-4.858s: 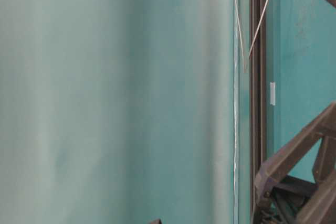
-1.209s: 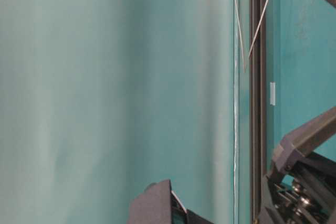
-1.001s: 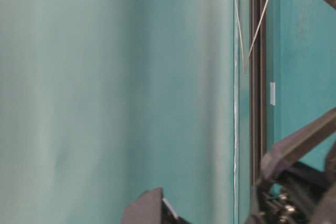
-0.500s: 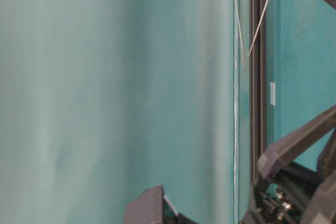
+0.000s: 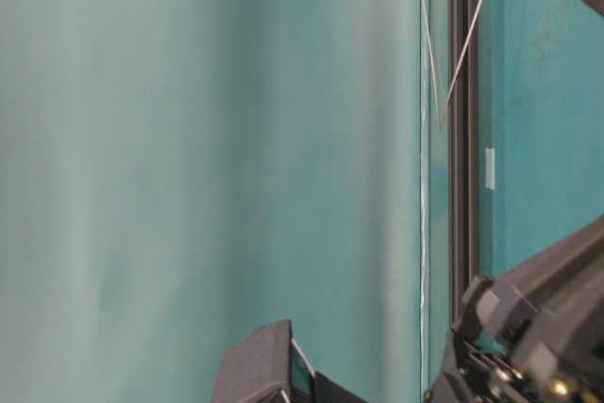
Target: Insert the wire through the hole in the metal fitting.
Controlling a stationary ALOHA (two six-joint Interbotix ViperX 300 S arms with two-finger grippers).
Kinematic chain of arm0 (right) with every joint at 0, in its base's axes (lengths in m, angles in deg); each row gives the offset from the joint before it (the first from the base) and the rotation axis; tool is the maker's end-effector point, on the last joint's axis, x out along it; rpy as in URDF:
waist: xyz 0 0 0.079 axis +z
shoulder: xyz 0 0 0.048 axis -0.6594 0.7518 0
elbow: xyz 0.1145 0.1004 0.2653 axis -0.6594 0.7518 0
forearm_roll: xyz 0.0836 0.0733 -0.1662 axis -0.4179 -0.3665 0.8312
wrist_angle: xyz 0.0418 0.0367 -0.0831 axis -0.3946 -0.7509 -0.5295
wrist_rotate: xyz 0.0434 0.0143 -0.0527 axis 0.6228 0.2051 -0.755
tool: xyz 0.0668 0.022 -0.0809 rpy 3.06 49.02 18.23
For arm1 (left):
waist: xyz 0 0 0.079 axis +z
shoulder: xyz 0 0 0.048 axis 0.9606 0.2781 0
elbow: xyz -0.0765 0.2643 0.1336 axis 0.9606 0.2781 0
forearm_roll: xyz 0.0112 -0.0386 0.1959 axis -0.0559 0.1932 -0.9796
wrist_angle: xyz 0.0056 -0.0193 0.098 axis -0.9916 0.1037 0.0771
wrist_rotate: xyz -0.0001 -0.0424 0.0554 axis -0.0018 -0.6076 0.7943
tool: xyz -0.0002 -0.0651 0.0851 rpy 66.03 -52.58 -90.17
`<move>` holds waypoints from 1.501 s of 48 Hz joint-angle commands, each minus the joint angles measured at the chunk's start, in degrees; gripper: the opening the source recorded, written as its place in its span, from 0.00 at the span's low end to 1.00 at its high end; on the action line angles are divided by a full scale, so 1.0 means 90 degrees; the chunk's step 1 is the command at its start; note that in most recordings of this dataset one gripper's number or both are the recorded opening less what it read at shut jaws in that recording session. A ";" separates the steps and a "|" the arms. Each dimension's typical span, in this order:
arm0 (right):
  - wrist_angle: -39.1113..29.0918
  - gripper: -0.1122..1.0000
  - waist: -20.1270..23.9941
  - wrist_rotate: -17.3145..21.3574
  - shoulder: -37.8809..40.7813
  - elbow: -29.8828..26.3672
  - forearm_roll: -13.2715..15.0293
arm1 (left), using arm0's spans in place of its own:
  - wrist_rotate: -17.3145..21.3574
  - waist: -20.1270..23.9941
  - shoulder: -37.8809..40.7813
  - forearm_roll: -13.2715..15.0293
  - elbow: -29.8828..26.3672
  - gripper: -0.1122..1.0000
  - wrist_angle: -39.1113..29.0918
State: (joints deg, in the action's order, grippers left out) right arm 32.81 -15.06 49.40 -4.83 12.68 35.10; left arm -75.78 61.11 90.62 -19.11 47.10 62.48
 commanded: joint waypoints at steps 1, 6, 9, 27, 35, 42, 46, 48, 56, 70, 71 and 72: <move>0.0059 0.10 -0.0010 -0.0010 -0.0127 -0.0088 0.0020 | -0.0010 0.0000 -0.0195 0.0010 -0.0068 0.02 0.0029; 0.0049 0.10 -0.0010 -0.0010 -0.0117 -0.0078 0.0020 | -0.0010 0.0000 -0.0195 0.0010 -0.0078 0.01 0.0020; 0.0049 0.10 -0.0010 -0.0010 -0.0117 -0.0088 0.0020 | -0.0010 -0.0010 -0.0195 0.0010 -0.0078 0.01 0.0020; 0.0059 0.21 -0.0010 0.0020 -0.0127 -0.0156 0.0020 | -0.0010 -0.0029 -0.0186 0.0010 -0.0068 0.01 0.0020; 0.0020 0.60 -0.0010 0.0010 -0.0127 -0.0186 0.0020 | -0.0010 -0.0029 -0.0186 0.0010 -0.0049 0.01 0.0020; -0.0205 0.91 -0.0010 0.0010 -0.0176 -0.0186 0.0020 | -0.0029 -0.0029 -0.0273 0.0010 0.0078 0.01 -0.0059; -0.0361 0.96 -0.0010 0.0010 -0.0293 -0.0146 0.0020 | -0.0029 -0.0029 -0.0420 0.0020 0.0244 0.01 -0.0098; -0.0400 0.96 -0.0010 0.0000 -0.0352 -0.0107 0.0020 | -0.0068 -0.0029 -0.0518 0.0010 0.0332 0.01 -0.0107; -0.0430 0.96 -0.0010 0.0000 -0.0518 0.0039 0.0010 | -0.0322 -0.0049 -0.0977 0.0010 0.0840 0.01 -0.0166; -0.0430 0.96 -0.0010 -0.0010 -0.0537 0.0098 0.0010 | -0.0479 -0.0215 -0.1729 0.0010 0.1621 0.01 -0.0283; -0.0430 0.96 -0.0010 -0.0010 -0.0547 0.0098 0.0020 | -0.0469 -0.0215 -0.1777 0.0010 0.1660 0.01 -0.0312; -0.0430 0.96 -0.0010 -0.0010 -0.0537 0.0098 0.0020 | -0.0469 -0.0215 -0.1846 0.0010 0.1729 0.01 -0.0361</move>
State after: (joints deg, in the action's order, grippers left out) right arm 28.76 -15.06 49.40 -7.99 13.91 35.10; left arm -80.00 59.44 76.91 -19.02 61.69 59.76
